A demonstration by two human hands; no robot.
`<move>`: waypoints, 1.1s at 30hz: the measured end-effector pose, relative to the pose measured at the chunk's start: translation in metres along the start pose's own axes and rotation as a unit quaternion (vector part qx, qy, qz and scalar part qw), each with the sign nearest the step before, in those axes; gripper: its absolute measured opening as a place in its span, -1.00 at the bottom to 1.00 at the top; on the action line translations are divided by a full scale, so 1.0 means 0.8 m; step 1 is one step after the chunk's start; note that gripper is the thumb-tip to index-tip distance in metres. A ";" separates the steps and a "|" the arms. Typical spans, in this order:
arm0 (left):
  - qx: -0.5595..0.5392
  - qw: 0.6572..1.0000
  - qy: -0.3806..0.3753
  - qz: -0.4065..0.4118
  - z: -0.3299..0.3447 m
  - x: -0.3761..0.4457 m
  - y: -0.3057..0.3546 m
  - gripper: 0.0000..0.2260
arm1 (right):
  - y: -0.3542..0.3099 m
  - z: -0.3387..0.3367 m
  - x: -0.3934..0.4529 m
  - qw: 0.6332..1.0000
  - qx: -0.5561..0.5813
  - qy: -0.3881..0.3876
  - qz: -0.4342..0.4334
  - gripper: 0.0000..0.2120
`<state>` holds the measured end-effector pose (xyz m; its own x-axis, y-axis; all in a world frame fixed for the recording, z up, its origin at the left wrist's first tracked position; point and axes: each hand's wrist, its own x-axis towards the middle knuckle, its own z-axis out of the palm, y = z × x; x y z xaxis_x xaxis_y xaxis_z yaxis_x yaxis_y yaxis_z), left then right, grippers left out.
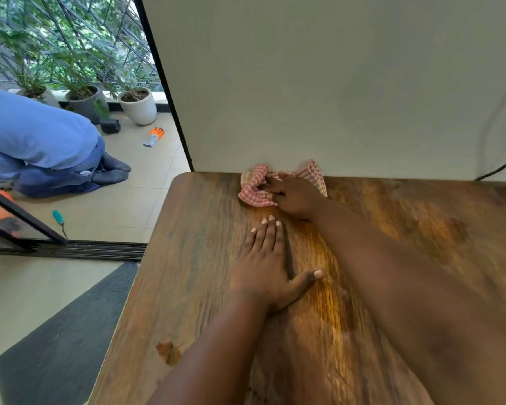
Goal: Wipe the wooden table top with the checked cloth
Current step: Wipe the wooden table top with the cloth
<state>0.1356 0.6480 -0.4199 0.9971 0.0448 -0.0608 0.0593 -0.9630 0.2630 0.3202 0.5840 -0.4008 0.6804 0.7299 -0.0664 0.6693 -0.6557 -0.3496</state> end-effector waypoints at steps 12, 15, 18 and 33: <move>0.017 0.996 0.085 -0.031 -0.006 -0.014 0.005 0.03 | 0.027 -0.010 -0.061 0.998 -0.019 0.034 0.055 -0.60; 0.019 0.995 0.095 -0.039 -0.005 -0.015 0.005 0.03 | -0.007 0.004 -0.061 0.998 -0.009 0.055 0.039 -0.59; 0.019 0.995 0.091 -0.040 -0.008 -0.018 0.006 0.00 | -0.034 0.016 -0.077 0.999 0.009 0.039 0.011 -0.58; -0.001 0.995 -0.031 -0.100 -0.016 -0.072 -0.031 0.16 | -0.038 0.024 -0.142 0.999 -0.013 0.011 0.050 -0.56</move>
<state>0.0769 0.6728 -0.4110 0.9607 0.2189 -0.1710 0.2563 -0.9358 0.2421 0.2168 0.5251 -0.4005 0.7504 0.6561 -0.0797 0.6046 -0.7302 -0.3183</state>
